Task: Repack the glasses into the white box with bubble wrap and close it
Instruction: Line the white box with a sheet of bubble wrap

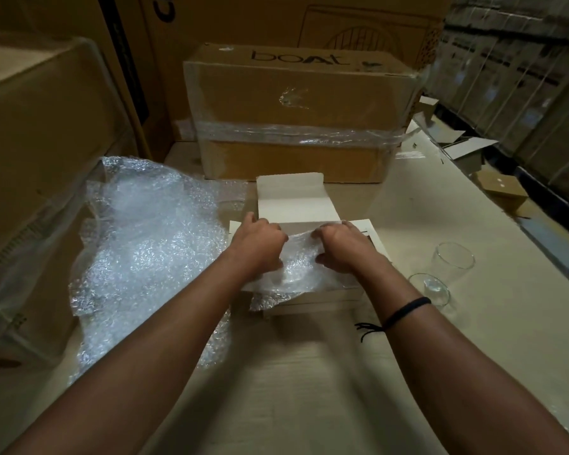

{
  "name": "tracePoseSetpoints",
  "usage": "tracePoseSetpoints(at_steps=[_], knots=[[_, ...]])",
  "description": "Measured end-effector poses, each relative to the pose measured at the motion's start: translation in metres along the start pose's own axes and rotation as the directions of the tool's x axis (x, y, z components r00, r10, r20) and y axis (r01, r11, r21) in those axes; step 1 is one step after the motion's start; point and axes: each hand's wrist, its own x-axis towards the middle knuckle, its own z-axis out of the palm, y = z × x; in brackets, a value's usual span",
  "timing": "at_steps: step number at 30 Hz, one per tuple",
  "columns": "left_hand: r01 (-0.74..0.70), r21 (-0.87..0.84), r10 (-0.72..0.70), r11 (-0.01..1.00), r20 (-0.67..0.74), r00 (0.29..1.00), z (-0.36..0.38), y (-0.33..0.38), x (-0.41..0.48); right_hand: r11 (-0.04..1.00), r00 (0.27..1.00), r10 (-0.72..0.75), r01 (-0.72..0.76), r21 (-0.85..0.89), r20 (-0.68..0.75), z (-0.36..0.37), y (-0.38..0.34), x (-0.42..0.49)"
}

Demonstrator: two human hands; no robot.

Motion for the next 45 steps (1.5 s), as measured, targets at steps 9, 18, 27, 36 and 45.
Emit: tracePoseSetpoints(at_steps=[9,18,27,36,45], knots=[[0.008,0.102,-0.037,0.995,0.282,0.959,0.005,0.012,0.02,0.998,0.947,0.036,-0.015,-0.068,0.321,0.009,-0.013,0.019],[0.026,-0.054,-0.001,0.998,0.414,0.91,-0.014,-0.006,0.013,0.996,0.884,0.09,-0.092,-0.018,0.458,-0.034,-0.011,0.0],[-0.004,0.137,-0.038,0.991,0.304,0.952,0.007,0.019,0.006,0.992,0.845,0.128,-0.105,-0.074,0.519,-0.013,-0.024,-0.004],[-0.026,-0.211,0.124,0.977,0.468,0.875,-0.017,0.01,0.012,0.988,0.844,0.105,-0.031,-0.149,0.526,-0.028,-0.025,-0.01],[-0.061,-0.043,0.073,0.997,0.363,0.929,0.003,0.013,0.004,0.99,0.881,0.115,-0.064,-0.124,0.459,-0.02,-0.016,-0.007]])
